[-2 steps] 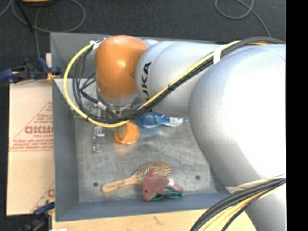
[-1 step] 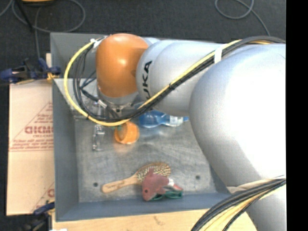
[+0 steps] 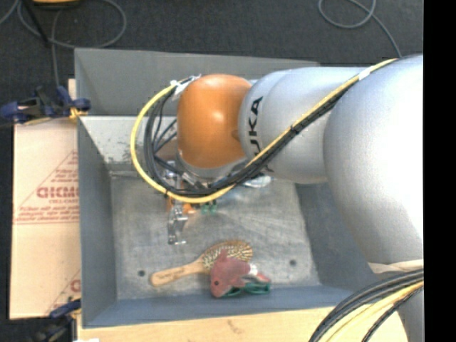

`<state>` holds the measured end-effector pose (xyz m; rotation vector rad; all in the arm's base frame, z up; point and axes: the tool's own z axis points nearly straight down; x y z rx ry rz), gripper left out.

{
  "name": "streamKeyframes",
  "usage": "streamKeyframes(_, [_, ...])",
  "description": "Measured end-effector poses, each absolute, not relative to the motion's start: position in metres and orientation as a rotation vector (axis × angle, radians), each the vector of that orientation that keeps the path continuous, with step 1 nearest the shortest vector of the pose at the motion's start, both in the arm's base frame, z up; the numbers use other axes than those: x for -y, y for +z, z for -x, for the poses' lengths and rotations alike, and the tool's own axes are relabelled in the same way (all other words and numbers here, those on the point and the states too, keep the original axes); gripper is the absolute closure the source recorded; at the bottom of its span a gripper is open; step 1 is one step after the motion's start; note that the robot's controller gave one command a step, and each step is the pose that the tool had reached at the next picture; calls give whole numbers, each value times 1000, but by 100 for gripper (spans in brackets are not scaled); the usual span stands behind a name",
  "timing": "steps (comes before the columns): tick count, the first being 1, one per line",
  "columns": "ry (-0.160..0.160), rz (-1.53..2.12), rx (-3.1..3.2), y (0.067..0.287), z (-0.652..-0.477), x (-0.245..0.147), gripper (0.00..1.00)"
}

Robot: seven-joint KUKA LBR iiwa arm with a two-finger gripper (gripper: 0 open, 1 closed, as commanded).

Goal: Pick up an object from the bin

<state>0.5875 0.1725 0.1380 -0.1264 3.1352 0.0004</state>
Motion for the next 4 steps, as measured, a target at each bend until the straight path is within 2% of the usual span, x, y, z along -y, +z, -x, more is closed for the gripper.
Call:
streamKeyframes(1, [-1,227,-3129,135,-564,-136,100])
streamKeyframes(2, [-1,297,-3121,132,-575,-155,0])
streamKeyframes(3, [0,328,-3117,131,-579,-163,0])
streamKeyframes(4, [-1,477,-3102,136,-564,-125,0])
